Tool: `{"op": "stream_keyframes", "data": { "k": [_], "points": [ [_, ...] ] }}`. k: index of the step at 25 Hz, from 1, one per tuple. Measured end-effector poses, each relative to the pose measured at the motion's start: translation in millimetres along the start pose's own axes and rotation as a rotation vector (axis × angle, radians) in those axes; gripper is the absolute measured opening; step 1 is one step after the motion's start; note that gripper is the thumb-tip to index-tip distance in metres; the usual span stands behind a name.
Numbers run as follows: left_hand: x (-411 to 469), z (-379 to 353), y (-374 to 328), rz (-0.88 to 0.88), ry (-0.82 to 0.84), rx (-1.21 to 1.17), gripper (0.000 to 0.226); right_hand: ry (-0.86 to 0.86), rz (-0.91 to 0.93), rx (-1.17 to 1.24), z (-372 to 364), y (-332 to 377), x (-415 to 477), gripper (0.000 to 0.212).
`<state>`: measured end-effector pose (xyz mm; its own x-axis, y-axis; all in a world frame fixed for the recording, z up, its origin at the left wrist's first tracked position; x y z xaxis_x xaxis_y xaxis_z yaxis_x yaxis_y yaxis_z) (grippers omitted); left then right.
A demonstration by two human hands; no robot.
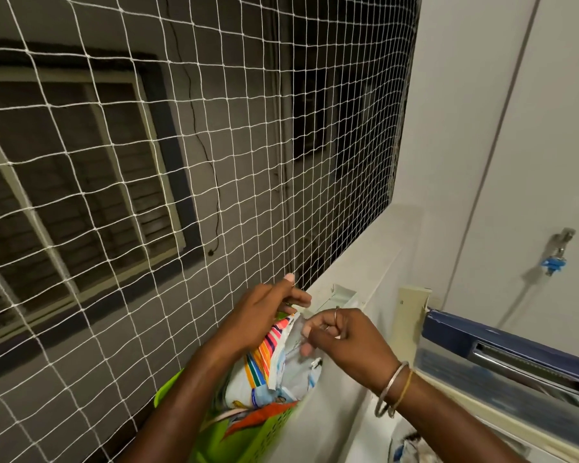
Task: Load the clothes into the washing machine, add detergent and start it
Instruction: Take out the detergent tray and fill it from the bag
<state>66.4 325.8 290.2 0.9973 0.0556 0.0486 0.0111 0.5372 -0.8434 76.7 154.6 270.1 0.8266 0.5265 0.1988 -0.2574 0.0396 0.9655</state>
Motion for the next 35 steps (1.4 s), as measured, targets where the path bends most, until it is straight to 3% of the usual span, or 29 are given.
{"op": "stream_keyframes", "data": {
  "k": [9,26,35],
  "points": [
    [12.2,-5.8,-14.0,-0.032,0.018,-0.036,0.056,-0.071,-0.006,-0.058,31.7,16.7,-7.4,0.016],
    [34.1,-13.8,-24.5,-0.030,0.049,-0.024,0.058,-0.145,-0.074,0.060,58.3,18.3,-5.6,0.012],
    [84.5,-23.8,-3.4,0.156,0.272,0.010,0.058,-0.241,-0.057,0.084,96.9,27.2,11.5,0.015]
  ]
}}
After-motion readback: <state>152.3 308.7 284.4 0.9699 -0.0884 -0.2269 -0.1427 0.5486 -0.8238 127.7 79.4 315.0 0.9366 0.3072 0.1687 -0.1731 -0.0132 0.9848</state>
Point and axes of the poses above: each hand's wrist, its own x-axis towards the middle knuckle, its own z-axis out of the back of the hand, y = z × x, the point moved 3 cm from there along x, towards the middle knuckle, and after that the axes turned 11 degrees about x, right-handed, at the moved point
